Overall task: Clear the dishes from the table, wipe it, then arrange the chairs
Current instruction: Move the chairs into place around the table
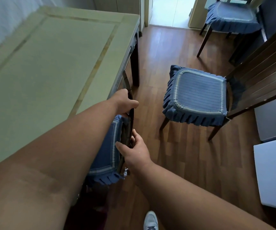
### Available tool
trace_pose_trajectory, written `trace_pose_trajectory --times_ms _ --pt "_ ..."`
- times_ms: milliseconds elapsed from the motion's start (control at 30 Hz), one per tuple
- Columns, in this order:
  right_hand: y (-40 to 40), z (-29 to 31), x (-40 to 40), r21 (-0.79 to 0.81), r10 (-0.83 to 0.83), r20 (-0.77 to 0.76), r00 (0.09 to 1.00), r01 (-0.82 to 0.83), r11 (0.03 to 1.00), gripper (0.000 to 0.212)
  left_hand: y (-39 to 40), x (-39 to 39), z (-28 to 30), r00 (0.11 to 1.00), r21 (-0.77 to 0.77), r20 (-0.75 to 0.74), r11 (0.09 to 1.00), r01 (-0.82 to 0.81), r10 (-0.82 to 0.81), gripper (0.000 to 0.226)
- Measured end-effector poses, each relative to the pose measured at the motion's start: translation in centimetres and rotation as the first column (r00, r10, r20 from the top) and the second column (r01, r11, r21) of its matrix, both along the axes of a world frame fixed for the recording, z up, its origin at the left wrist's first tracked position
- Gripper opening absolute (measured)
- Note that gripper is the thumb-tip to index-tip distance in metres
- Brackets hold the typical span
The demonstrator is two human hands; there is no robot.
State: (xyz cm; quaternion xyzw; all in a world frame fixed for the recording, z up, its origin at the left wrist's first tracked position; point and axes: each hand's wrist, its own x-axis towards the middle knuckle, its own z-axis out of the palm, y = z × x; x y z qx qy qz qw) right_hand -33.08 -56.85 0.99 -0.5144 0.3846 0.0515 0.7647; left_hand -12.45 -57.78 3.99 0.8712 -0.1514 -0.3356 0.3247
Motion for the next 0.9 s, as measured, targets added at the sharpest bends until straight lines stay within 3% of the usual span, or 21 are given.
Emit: trace_pose_trajectory --times_ms 200,267,467,567,667,767,900 --pt "-0.5 -0.2 0.3 0.049 0.047 -0.032 0.998 -0.046 0.998 0.103 0.5 -0.1 -0.2 1.0 0.006 -0.02 1.0 0.018 -0.018 0.032" --pt "-2.1 0.5 -0.1 0.072 0.033 -0.047 0.998 -0.03 0.997 0.096 0.3 -0.3 -0.4 1.0 0.03 -0.001 0.999 0.019 -0.019 0.033" --pt "-10.6 2.8 -3.7 0.038 -0.173 -0.088 0.981 0.177 0.984 0.064 -1.2 -1.1 -0.4 0.99 0.302 0.118 0.953 0.037 -0.076 0.058" --pt "-15.7 4.6 -6.7 0.0 -0.286 -0.082 0.955 0.287 0.958 0.031 -2.6 -1.8 -0.4 0.968 0.418 0.239 0.908 -0.03 -0.078 0.082" --pt "-20.3 6.1 -11.0 0.023 -0.437 -0.053 0.898 0.438 0.899 0.038 -4.2 -3.2 -0.2 0.937 0.527 0.329 0.846 -0.08 -0.117 0.095" --pt "-24.6 6.7 -15.9 0.071 -0.564 -0.048 0.825 0.566 0.822 0.043 -7.5 -5.7 0.7 0.903 0.502 0.393 0.863 -0.051 -0.176 0.086" --pt "-30.8 7.5 -21.0 0.12 -0.7 -0.063 0.711 0.702 0.702 0.036 -14.6 -10.7 3.5 0.949 0.328 0.285 0.944 0.033 -0.132 0.078"
